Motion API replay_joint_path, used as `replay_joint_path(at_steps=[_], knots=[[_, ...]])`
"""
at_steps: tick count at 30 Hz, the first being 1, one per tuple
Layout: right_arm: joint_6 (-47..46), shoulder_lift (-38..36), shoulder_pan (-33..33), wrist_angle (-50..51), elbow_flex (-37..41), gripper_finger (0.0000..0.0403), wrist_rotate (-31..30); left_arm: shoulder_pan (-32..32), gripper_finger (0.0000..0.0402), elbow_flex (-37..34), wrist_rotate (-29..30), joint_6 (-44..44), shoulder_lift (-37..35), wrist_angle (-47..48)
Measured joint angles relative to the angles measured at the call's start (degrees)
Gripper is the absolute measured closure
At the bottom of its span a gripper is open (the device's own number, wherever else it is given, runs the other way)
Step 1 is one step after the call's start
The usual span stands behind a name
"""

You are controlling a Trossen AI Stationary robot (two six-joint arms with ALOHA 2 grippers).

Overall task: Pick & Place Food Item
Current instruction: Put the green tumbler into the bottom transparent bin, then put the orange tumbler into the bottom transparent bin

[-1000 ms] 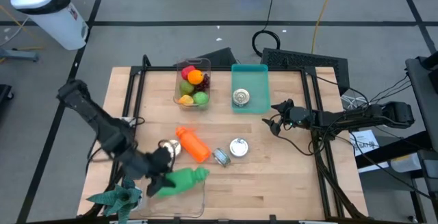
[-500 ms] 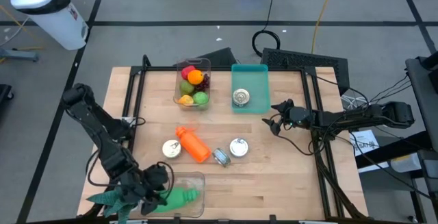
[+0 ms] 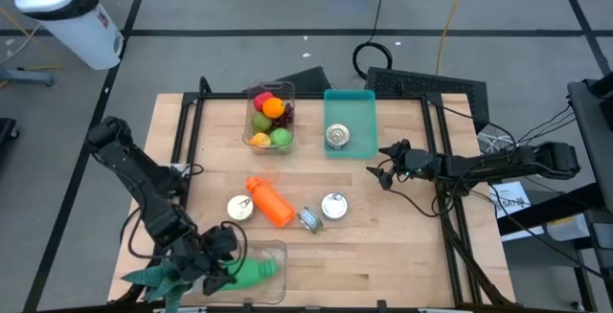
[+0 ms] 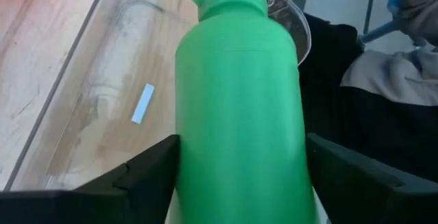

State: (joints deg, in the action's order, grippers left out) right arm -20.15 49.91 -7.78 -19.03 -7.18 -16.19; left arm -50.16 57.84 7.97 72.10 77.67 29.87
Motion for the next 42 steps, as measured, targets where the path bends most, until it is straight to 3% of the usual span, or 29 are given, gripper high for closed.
replay_joint_path(at_steps=[8, 26, 32, 37, 42], knots=[[0.0, 0.0, 0.0, 0.0, 0.0, 0.0009, 0.0, 0.0, 0.0072, 0.0, -0.5, 0.0, 0.0, 0.0], [-0.1, 0.0, 0.0, 0.0, 0.0, 0.0009, 0.0, 1.7, 0.0103, 0.0, -2.5, -0.5, -1.0, -0.1], [-0.2, 0.0, 0.0, 0.0, 0.0, 0.0009, 0.0, 4.9, 0.0097, 0.0, -3.0, -6.0, -2.8, 0.9], [-0.2, 0.0, 0.0, 0.0, 0.0, 0.0009, 0.0, 9.1, 0.0103, 0.0, 1.5, -4.3, -3.6, 8.7], [-0.2, 0.0, 0.0, 0.1, 0.0, 0.0009, 0.1, 13.6, 0.0117, 0.0, 0.8, 6.2, -3.2, 29.1]])
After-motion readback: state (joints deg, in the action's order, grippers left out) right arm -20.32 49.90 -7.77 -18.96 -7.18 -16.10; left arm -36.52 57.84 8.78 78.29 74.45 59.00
